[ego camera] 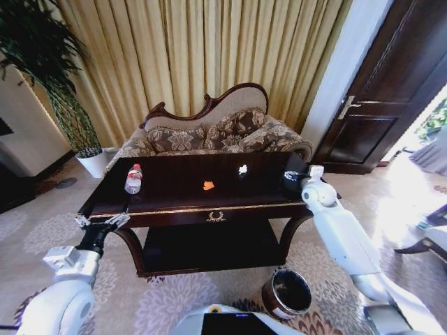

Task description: Move to the front of the table and place the trash on the table into the trash bin.

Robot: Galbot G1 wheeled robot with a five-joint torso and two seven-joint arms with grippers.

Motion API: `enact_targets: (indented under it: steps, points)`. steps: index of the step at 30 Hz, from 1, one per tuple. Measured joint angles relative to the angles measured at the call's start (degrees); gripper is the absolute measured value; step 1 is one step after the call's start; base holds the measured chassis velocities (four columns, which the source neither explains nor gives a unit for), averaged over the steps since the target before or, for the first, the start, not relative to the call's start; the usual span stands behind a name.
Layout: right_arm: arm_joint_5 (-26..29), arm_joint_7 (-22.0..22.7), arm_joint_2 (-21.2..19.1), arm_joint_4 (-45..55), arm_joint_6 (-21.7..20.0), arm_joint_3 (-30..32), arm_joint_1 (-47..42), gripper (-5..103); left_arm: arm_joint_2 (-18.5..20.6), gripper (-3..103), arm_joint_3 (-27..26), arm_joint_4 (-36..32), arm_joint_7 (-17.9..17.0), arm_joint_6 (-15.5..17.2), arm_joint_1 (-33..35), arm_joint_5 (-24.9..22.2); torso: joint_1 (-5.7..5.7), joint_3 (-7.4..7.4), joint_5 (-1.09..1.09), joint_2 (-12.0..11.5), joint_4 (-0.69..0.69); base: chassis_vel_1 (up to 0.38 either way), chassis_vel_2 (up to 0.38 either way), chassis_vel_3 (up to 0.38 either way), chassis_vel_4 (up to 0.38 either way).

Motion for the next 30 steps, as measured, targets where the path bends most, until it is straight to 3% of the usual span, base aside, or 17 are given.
enact_targets:
  steps: [4,6,8,9,17,24,26,30]
  points:
    - [-0.34,-0.79,-0.27,-1.01,0.0,0.58,-0.29,98,-0.18,100,0.23,0.12,0.1,-0.04,-0.13,0.05,0.0,0.0,0.0,0.01,0.0,0.0,0.0,0.0,0.0]
    - [-0.44,-0.92,-0.13,-1.65,0.06,0.57,-0.26,91,-0.21,100,0.26,0.12,0.11,-0.04,-0.14,0.06,0.0,0.0,0.01,0.01,0.0,0.0,0.0,0.0,0.0]
    - [-0.47,-0.92,-0.02,-1.89,0.1,0.46,-0.16,91,-0.23,100,0.27,0.12,0.11,-0.05,-0.14,0.06,0.0,0.0,0.01,0.01,0.0,0.0,0.0,0.0,0.0]
    - [-0.53,-0.93,0.24,-2.28,0.18,0.19,0.11,85,-0.29,100,0.27,0.12,0.12,-0.05,-0.15,0.06,0.0,0.0,0.01,0.01,0.0,0.0,0.0,0.0,0.0]
    - [-1.45,-0.97,1.09,-3.81,0.84,-0.55,0.82,78,-0.65,100,0.28,0.12,0.17,-0.1,-0.09,0.23,0.0,0.0,0.0,0.01,0.02,0.0,0.0,0.0,0.0]
    - [-1.68,-0.54,0.58,-3.42,0.9,-0.24,0.26,46,-0.65,100,0.61,0.09,0.29,-0.14,-0.24,0.3,0.0,0.0,0.0,0.01,0.0,0.0,0.0,0.0,0.0]
    - [-1.68,-0.44,0.5,-3.34,0.91,-0.21,0.21,46,-0.67,100,0.69,0.08,0.29,-0.15,-0.26,0.33,0.0,0.0,0.0,0.0,0.0,0.0,0.0,0.0,0.0]
    - [-1.63,0.05,0.41,-2.63,0.91,-0.16,-0.14,24,-0.89,100,0.89,0.08,0.36,-0.17,-0.29,0.5,0.0,0.0,0.01,0.01,0.0,0.0,0.0,0.0,0.0]
